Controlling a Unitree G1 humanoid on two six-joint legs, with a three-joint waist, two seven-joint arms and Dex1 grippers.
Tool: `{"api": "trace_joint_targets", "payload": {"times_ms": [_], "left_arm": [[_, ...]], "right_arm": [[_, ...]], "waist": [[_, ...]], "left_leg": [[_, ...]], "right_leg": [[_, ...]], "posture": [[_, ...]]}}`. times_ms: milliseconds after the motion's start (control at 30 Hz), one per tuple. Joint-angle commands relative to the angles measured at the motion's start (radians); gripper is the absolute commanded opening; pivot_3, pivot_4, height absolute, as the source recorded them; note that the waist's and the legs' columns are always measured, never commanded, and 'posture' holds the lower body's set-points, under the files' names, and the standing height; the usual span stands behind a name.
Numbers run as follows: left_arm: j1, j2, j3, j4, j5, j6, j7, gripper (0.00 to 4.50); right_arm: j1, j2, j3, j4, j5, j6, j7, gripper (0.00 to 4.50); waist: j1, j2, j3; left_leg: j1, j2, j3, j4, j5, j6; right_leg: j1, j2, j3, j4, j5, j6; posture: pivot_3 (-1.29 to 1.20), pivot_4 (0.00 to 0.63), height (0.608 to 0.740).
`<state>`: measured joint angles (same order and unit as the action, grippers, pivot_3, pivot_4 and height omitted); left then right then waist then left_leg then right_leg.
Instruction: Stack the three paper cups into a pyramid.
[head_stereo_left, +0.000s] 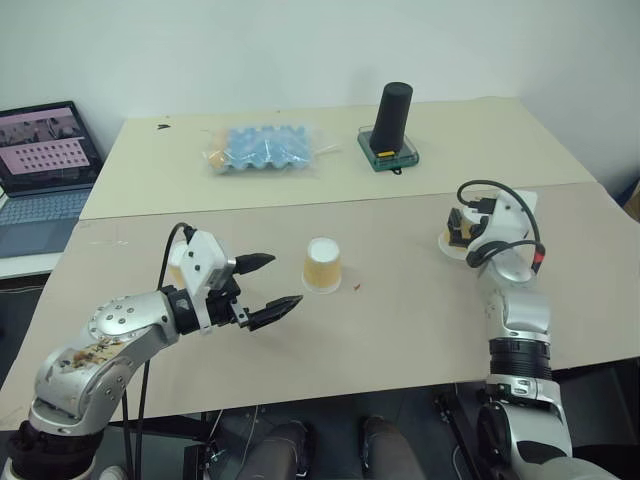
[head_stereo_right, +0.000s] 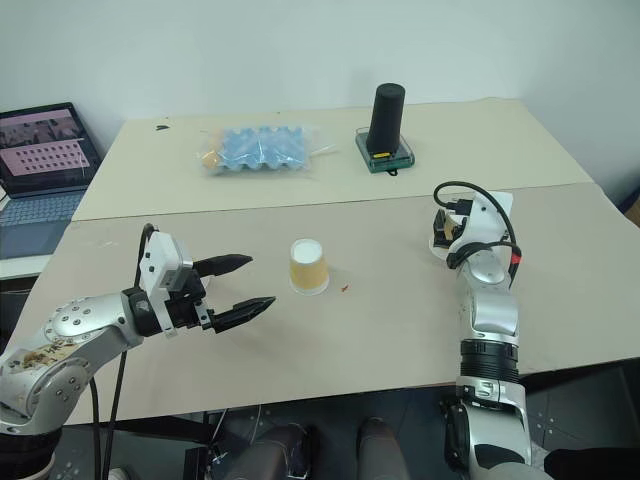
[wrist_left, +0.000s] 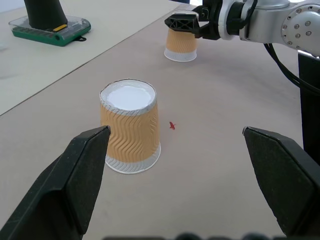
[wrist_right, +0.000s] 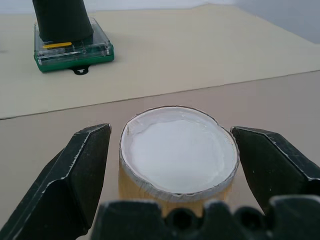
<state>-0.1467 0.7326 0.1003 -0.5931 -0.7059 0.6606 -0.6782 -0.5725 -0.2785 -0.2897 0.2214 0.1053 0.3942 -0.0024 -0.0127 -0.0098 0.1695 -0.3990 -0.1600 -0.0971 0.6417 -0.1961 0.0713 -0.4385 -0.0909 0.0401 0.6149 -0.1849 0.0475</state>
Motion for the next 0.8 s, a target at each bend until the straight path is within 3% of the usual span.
{"api": "trace_joint_targets", "payload": {"times_ms": [33,167,400,567,667,800], "left_arm": [[-0.003,0.006,0.022,-0.029,0.003,-0.009,0.000,4.50],[-0.001,0.004,0.023,-0.029,0.004,-0.010,0.002,4.50],[0.003,-0.001,0.013,-0.028,0.010,-0.015,0.001,4.50],[-0.002,-0.006,0.009,-0.026,0.010,-0.014,0.005,4.50],[0.000,-0.008,0.002,-0.027,0.011,-0.015,0.002,4.50],[-0.009,-0.011,-0.001,-0.024,0.010,-0.013,0.001,4.50]], "right_arm": [[-0.028,-0.008,-0.017,-0.018,0.023,-0.045,0.002,3.93],[-0.026,-0.009,-0.005,-0.026,0.028,-0.050,0.007,2.72],[-0.029,-0.025,0.025,-0.066,0.037,-0.044,0.058,2.62],[-0.022,-0.120,0.072,-0.234,0.238,0.033,0.417,2.62],[0.001,-0.205,0.068,-0.353,0.471,0.159,0.684,2.62],[0.075,-0.323,0.169,-0.422,0.527,0.168,0.954,2.62]], "waist": [[0.000,0.000,0.000],[0.000,0.000,0.000],[-0.001,0.000,0.000],[-0.001,0.001,0.000],[-0.001,0.001,0.000],[0.002,0.000,0.000]], "left_leg": [[0.000,0.000,0.000,0.000,0.000,0.000],[0.000,0.000,0.000,0.000,0.000,0.000],[0.000,0.000,0.000,0.000,0.000,0.000],[0.000,0.000,0.000,0.000,-0.003,0.005],[0.000,0.000,0.000,0.000,-0.005,0.007],[0.000,0.001,-0.001,0.000,-0.005,0.009]], "right_leg": [[0.000,0.000,0.000,0.000,0.000,0.000],[0.000,0.000,0.000,0.000,0.000,0.000],[0.000,0.000,0.000,0.000,0.000,0.000],[0.000,0.000,0.000,0.000,0.000,0.000],[0.000,0.000,0.000,-0.001,0.000,0.000],[0.002,0.000,-0.001,-0.002,0.000,0.000]], "posture": [[0.00,0.150,0.740],[0.00,0.150,0.740],[0.00,0.150,0.740],[0.00,0.150,0.740],[0.00,0.150,0.740],[0.00,0.150,0.740]]}}
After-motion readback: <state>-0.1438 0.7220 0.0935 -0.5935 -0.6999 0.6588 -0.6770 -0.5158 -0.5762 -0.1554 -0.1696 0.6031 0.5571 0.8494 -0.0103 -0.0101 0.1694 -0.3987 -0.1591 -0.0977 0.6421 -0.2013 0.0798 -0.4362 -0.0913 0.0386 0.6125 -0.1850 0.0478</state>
